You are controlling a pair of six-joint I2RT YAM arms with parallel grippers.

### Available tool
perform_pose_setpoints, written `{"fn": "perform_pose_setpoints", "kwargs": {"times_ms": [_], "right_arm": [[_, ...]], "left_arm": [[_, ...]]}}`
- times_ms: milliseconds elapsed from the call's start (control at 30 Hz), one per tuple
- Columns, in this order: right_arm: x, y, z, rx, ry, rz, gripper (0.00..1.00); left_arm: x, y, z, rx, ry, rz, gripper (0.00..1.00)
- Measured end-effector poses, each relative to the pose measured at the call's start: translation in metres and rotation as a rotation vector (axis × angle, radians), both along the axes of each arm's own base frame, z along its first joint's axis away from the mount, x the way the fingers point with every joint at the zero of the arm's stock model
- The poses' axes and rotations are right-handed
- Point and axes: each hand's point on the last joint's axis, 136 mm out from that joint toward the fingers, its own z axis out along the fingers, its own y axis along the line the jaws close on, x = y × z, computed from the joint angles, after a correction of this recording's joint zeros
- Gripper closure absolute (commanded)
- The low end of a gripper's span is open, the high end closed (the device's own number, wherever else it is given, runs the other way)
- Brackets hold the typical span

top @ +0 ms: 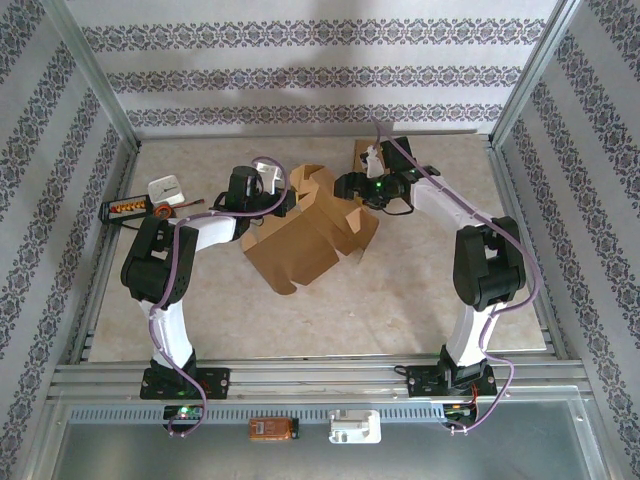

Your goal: Fold the paper box

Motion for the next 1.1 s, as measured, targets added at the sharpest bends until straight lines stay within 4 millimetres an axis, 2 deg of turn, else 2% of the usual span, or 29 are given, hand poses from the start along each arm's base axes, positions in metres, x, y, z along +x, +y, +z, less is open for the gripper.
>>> {"fn": "perform_pose_setpoints", "kwargs": {"times_ms": [100, 200, 467, 567, 667, 800, 900, 967, 1033, 1100], "right_arm": [[0.002, -0.001, 0.001, -0.013, -0.027, -0.021, 0.26], [0.002, 0.0, -0.003, -0.042, -0.045, -0.033, 0.26], [-0.008, 0.018, -0.007, -0.15, -0.136, 0.029, 0.26], [-0.013, 0.024, -0.01, -0.2, -0.173, 0.068, 0.26], [-0.015, 0.027, -0.011, -0.229, -0.198, 0.092, 0.26], [-0.015, 0.023, -0.008, -0.249, -0.219, 0.09, 0.26], [-0.015, 0.022, -0.007, -0.256, -0.228, 0.091, 0.26], [-0.015, 0.021, -0.006, -0.261, -0.234, 0.093, 0.26], [-0.015, 0.02, -0.007, -0.266, -0.235, 0.094, 0.25], [-0.015, 0.02, -0.007, -0.268, -0.236, 0.095, 0.26]], "left_arm": [[0.0, 0.002, -0.003, -0.01, 0.023, 0.027, 1.0], [-0.006, 0.006, -0.016, -0.026, 0.056, 0.062, 1.0], [-0.025, 0.01, -0.033, -0.104, 0.045, 0.115, 0.89], [-0.034, 0.012, -0.039, -0.134, 0.054, 0.124, 0.8], [-0.046, 0.009, -0.046, -0.155, 0.074, 0.116, 0.66], [-0.068, 0.009, -0.059, -0.142, 0.108, 0.095, 0.5], [-0.074, 0.012, -0.04, -0.116, 0.054, 0.076, 0.44], [-0.076, 0.015, -0.011, -0.084, -0.028, 0.065, 0.4], [-0.079, 0.021, 0.028, -0.036, -0.147, 0.061, 0.31], [-0.08, 0.029, 0.062, 0.019, -0.255, 0.062, 0.27]]}}
